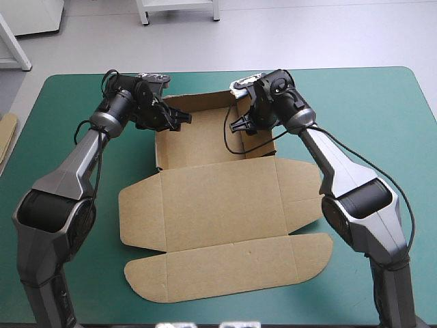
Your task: Fold the box
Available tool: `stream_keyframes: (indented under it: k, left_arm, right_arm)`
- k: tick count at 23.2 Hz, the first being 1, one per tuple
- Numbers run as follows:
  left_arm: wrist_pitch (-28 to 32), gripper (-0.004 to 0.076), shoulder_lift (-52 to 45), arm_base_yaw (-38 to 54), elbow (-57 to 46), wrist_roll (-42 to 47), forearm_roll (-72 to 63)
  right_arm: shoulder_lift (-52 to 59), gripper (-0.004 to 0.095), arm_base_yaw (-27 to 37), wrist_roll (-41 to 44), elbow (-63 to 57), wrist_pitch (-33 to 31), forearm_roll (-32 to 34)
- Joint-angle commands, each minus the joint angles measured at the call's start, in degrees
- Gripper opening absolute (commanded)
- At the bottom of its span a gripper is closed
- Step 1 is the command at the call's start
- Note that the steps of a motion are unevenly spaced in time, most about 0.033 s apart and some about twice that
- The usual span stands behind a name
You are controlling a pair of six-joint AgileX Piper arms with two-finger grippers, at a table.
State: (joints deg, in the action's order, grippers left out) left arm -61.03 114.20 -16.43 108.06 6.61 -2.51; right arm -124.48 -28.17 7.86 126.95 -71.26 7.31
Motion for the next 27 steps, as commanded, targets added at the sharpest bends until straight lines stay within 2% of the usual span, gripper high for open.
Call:
stream_keyframes:
  k: [1,11,16,21,24,27]
  left_arm:
    - [2.0,0.0475,-3.9,-0.5,1.5,-0.6,1.9]
    - [4.2,0.0503,-4.8,-0.5,1.5,-0.2,1.6]
    - [4.6,0.0503,-9.1,-0.5,1.5,-0.6,1.6]
    - [3.2,0.0503,-14.0,-0.6,1.5,-3.3,0.2]
    - [2.3,0.0503,-17.7,-0.6,1.4,-9.2,-7.0]
    - [2.5,0.0500,-20.1,-0.6,0.4,-10.9,-9.4]
  right_arm:
    - [4.0,0.0519,-0.2,0.2,2.1,2.5,1.8]
    - [6.5,0.0519,0.9,0.5,2.4,3.8,2.4]
    - [10.9,0.0519,1.6,0.2,3.4,2.8,2.4]
    - [14.5,0.0513,1.6,-1.5,3.4,0.9,0.6]
    - [16.6,0.0510,1.5,-3.3,3.4,0.5,-3.4]
    - [17.7,0.0509,1.5,-3.8,3.3,-0.1,-4.1]
